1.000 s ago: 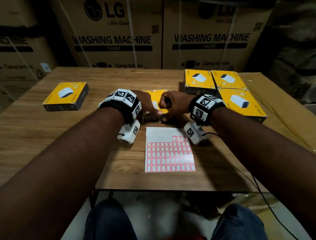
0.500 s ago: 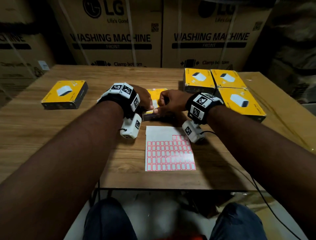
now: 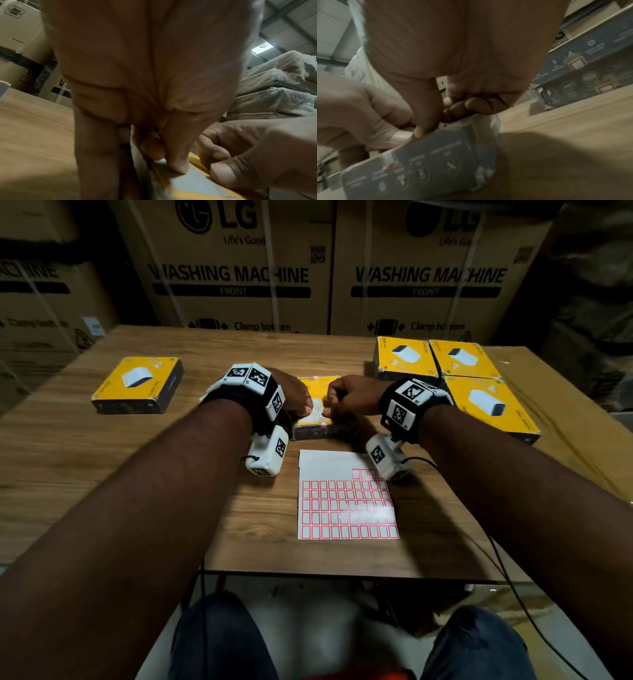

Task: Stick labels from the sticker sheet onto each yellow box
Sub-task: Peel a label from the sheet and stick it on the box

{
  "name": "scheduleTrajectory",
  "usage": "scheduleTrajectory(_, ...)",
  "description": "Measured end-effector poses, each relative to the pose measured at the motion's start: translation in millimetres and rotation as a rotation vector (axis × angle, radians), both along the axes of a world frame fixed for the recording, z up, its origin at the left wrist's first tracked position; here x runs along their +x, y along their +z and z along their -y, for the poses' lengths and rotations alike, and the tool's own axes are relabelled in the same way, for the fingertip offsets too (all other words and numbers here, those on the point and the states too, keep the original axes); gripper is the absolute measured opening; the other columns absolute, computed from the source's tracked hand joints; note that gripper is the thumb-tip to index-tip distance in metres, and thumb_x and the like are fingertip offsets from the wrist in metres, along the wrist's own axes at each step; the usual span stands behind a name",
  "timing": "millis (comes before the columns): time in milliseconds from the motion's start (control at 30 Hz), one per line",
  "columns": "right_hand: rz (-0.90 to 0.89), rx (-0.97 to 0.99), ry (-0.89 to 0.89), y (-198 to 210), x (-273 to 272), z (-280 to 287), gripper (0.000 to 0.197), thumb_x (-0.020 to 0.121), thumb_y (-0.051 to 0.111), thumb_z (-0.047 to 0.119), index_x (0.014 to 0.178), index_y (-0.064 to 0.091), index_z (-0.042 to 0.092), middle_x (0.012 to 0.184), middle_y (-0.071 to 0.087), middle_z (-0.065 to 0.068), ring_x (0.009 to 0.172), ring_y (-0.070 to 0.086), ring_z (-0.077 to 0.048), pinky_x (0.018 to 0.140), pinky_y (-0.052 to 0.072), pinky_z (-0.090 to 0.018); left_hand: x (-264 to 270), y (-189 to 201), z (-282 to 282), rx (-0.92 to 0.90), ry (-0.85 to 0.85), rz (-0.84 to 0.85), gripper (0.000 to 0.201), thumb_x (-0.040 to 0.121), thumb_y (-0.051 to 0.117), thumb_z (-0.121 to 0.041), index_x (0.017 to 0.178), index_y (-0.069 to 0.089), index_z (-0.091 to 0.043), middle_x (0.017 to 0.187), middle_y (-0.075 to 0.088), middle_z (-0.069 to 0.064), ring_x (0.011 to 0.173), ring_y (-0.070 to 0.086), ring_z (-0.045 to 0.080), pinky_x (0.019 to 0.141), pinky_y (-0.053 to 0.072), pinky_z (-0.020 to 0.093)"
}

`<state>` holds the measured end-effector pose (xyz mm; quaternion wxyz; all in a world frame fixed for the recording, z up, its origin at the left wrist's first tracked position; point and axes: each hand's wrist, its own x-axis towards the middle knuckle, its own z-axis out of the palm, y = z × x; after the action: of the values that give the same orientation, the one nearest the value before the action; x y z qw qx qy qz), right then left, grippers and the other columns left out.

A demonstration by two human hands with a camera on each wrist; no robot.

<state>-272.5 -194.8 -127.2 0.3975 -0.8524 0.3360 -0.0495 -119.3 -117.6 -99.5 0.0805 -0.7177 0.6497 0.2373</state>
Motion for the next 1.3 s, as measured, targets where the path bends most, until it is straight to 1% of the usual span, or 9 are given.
scheduleTrajectory(167,-0.081,-0.074,-0.001,1,2,-6,0.036,0.073,0.082,0.039,0.071,0.049,0.025,0.072,0.057,0.006,0.071,0.053,-0.013,0.069,0.045,-0.029,-5,5,1,0.017,-0.049,0.054,0.036,0.102,0.043,-0.015,0.066,0.046,-0.016,0.067,0.048,-0.001,0.060,0.040,0.012,0.055,0.032,0.020)
scheduleTrajectory(333,-0.016,-0.029,0.005,0,-2,-5,0.030,0.081,0.076,0.015,0.071,0.049,0.021,0.077,0.058,0.001,0.077,0.055,-0.016,0.074,0.048,-0.032,-2,-5,-5,-0.123,0.032,0.056,0.009,0.097,0.056,-0.028,0.095,0.056,-0.018,0.101,0.058,0.004,0.091,0.050,0.019,0.085,0.043,0.029)
scheduleTrajectory(433,0.042,0.054,-0.020,1,-6,-6,0.028,0.085,0.065,-0.002,0.072,0.049,0.016,0.078,0.058,-0.002,0.079,0.056,-0.020,0.075,0.048,-0.032,1,-4,-4,-0.060,0.073,0.024,0.038,0.088,0.062,-0.052,0.104,0.060,-0.018,0.110,0.064,0.003,0.094,0.054,0.019,0.089,0.044,0.033)
scheduleTrajectory(567,0.118,0.173,-0.066,-1,-5,-9,0.028,0.089,0.054,-0.011,0.075,0.048,0.012,0.071,0.054,-0.003,0.064,0.053,-0.014,0.059,0.046,-0.025,-8,-14,-7,-0.147,0.057,0.200,0.077,0.071,0.065,-0.073,0.124,0.050,-0.019,0.123,0.057,0.001,0.112,0.055,0.024,0.090,0.045,0.034)
scheduleTrajectory(733,0.080,0.105,-0.047,0,-7,-12,0.010,0.095,0.057,0.012,0.088,0.051,0.008,0.075,0.052,-0.008,0.065,0.047,-0.014,0.058,0.040,-0.024,-14,-24,-7,-0.205,0.048,0.213,0.078,0.063,0.078,-0.063,0.118,0.048,-0.016,0.117,0.057,0.003,0.102,0.057,0.024,0.083,0.049,0.035)
scheduleTrajectory(900,-0.050,-0.050,-0.046,1,-8,-10,0.035,0.081,0.073,0.042,0.098,0.054,0.018,0.087,0.058,0.003,0.082,0.053,-0.012,0.076,0.044,-0.029,-9,-22,-6,-0.188,0.013,0.199,0.058,0.072,0.082,-0.035,0.119,0.054,-0.016,0.109,0.062,0.005,0.096,0.061,0.024,0.076,0.044,0.027)
scheduleTrajectory(967,-0.098,-0.101,-0.029,-1,-8,-12,0.046,0.075,0.077,0.048,0.101,0.052,0.020,0.092,0.059,0.002,0.084,0.055,-0.014,0.080,0.047,-0.033,-5,-19,-6,-0.174,-0.016,0.230,0.058,0.073,0.083,-0.025,0.123,0.054,-0.015,0.099,0.060,0.002,0.089,0.061,0.015,0.074,0.045,0.021)
scheduleTrajectory(1067,-0.126,-0.205,-0.009,-1,-6,-19,0.053,0.071,0.081,0.046,0.102,0.048,0.019,0.090,0.059,0.002,0.079,0.055,-0.013,0.073,0.047,-0.031,4,-8,-4,-0.046,-0.050,0.155,0.068,0.061,0.089,-0.028,0.119,0.053,-0.024,0.085,0.059,-0.010,0.071,0.059,-0.003,0.059,0.044,0.015)
scheduleTrajectory(1300,-0.175,-0.351,0.023,-3,-5,-26,0.058,0.072,0.083,0.035,0.112,0.048,0.012,0.097,0.059,-0.002,0.085,0.055,-0.019,0.066,0.045,-0.029,4,-7,0,0.004,-0.012,0.054,0.073,0.057,0.087,-0.046,0.115,0.046,-0.030,0.088,0.069,-0.004,0.082,0.069,0.017,0.072,0.054,0.027)
